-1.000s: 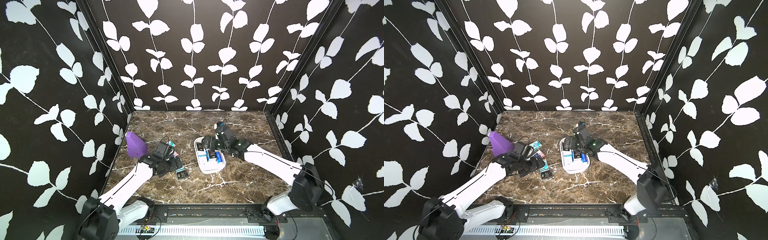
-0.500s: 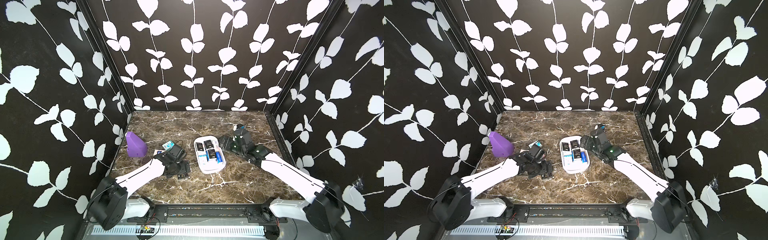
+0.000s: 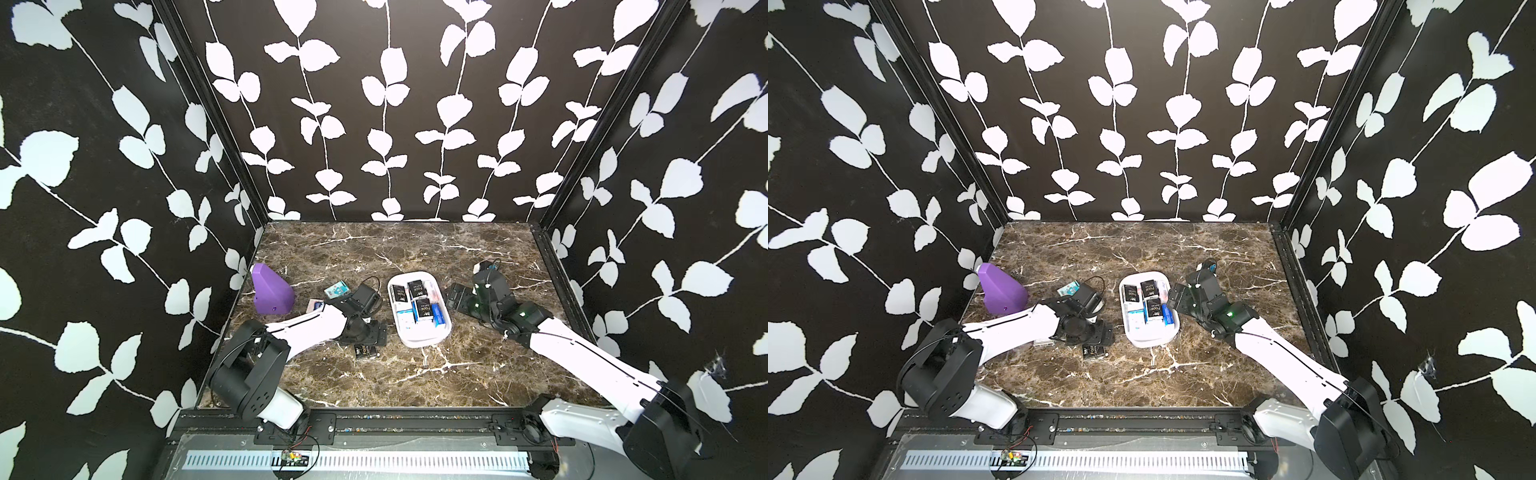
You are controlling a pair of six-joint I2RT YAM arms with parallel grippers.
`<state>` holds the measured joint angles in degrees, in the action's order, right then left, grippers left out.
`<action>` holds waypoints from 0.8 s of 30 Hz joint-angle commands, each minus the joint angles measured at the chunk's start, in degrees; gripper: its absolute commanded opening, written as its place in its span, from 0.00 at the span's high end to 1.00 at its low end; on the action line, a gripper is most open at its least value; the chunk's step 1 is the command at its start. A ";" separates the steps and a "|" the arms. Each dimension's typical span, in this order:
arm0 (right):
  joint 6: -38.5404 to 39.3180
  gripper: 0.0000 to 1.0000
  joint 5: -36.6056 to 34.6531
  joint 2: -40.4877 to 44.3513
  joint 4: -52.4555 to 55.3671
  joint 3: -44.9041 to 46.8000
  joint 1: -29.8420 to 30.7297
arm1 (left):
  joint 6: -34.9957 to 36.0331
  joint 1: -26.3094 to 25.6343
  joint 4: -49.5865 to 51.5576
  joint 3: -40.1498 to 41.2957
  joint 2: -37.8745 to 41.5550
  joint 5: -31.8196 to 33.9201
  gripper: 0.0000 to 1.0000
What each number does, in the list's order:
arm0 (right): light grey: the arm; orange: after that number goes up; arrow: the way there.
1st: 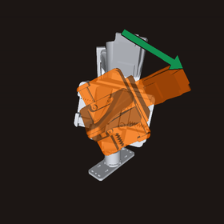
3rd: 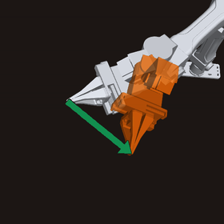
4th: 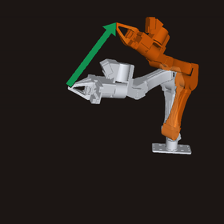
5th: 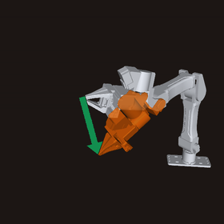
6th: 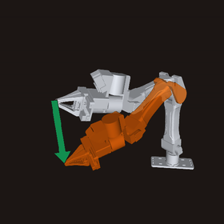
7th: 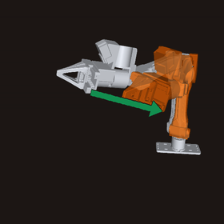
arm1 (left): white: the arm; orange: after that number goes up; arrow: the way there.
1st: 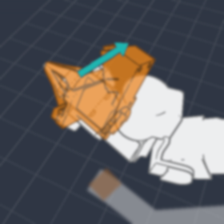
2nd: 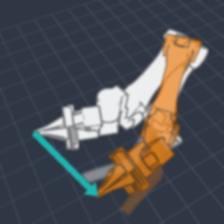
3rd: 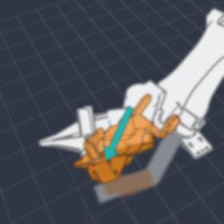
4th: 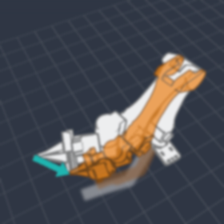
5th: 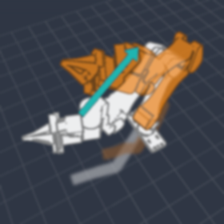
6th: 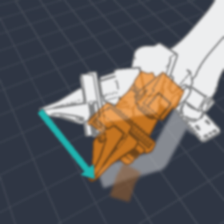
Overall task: Put the pocket tissues into the storage box
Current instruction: Pick up the pocket tissues from the center of the board.
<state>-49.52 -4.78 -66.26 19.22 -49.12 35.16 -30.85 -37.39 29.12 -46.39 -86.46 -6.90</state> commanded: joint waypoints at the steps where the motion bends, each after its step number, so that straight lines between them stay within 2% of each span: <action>1: -0.82 0.11 -1.24 1.47 0.89 1.44 -0.09 | -0.16 -1.13 0.25 -0.48 1.03 -1.86 0.03; 5: -2.26 0.11 -1.46 1.92 0.03 2.64 -0.09 | -3.34 -2.40 1.80 2.19 4.31 -2.42 0.03; 6: -2.63 0.11 -1.37 1.92 -0.34 2.89 -0.09 | -4.32 -4.61 1.88 2.92 5.27 -2.58 0.03; 9: -3.46 0.12 -1.18 1.58 -0.93 3.42 -0.09 | -6.84 -6.04 1.04 5.26 7.24 -3.11 0.02; 13: -3.96 0.12 -0.82 0.79 -1.10 2.90 -0.09 | -8.45 -6.89 0.90 6.29 7.49 -3.42 0.02; 18: -4.01 0.13 -0.94 0.85 -0.86 2.63 -0.09 | -8.01 -7.01 3.98 4.34 5.74 -0.02 0.03; 21: -4.01 0.13 -1.20 1.06 -0.45 2.71 -0.04 | -7.35 -7.02 6.34 2.45 3.19 2.12 0.06; 24: -4.34 0.13 -1.55 1.52 -0.28 3.13 -0.06 | -6.66 -7.05 8.24 1.21 1.20 3.20 0.16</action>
<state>-53.21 -5.37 -65.36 19.18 -47.03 35.18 -38.13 -44.23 33.19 -43.99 -83.74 -6.39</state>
